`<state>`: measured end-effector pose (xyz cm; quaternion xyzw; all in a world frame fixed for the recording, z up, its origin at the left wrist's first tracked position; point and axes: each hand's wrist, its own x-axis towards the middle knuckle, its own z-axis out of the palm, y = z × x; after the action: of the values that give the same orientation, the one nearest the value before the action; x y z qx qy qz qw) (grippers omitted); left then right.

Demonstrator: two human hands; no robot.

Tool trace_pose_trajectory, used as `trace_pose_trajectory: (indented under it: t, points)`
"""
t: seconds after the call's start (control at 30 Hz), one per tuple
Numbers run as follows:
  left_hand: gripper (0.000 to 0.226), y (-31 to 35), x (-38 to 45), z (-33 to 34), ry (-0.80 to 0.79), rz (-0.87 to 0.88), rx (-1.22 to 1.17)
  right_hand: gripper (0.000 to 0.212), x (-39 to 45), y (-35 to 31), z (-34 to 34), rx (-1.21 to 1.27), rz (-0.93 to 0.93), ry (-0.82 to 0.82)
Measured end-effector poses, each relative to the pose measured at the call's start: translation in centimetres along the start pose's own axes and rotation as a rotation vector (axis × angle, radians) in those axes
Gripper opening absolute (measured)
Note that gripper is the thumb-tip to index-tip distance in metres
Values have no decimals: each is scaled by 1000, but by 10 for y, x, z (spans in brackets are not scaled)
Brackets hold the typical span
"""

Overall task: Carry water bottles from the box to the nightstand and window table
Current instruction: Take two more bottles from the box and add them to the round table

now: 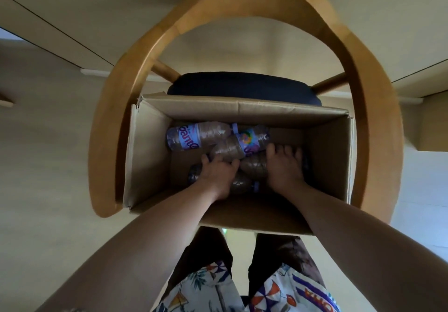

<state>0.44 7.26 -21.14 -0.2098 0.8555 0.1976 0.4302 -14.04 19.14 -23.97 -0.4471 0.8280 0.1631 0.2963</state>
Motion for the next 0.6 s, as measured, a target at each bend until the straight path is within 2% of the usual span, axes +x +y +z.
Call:
trace_pose_trajectory:
  t: [0.07,0.13,0.2,0.27,0.33,0.43,0.5,0.6]
  points:
    - [76,0,-1,-3,2,5,10,61,-1,2,-3,33,7,-77]
    - [74,1,-4,-7,16,8,12,79,-7,5,-7,158,41,-201]
    - [63,-2,-9,-10,59,22,-38,86,-17,8,-10,235,56,-267]
    - [48,-9,-18,-14,86,22,-165,91,-27,8,-16,247,55,-266]
    - [46,-16,-28,-25,81,-9,-207,101,-32,9,-25,265,71,-253]
    - [81,-17,-48,-55,44,-50,-209,103,-44,11,-46,401,147,-245]
    - [87,-14,-61,-74,69,-82,-290,109,-53,12,-61,559,231,-221]
    - [63,-11,-80,-97,83,-89,-496,115,-68,10,-87,759,358,-200]
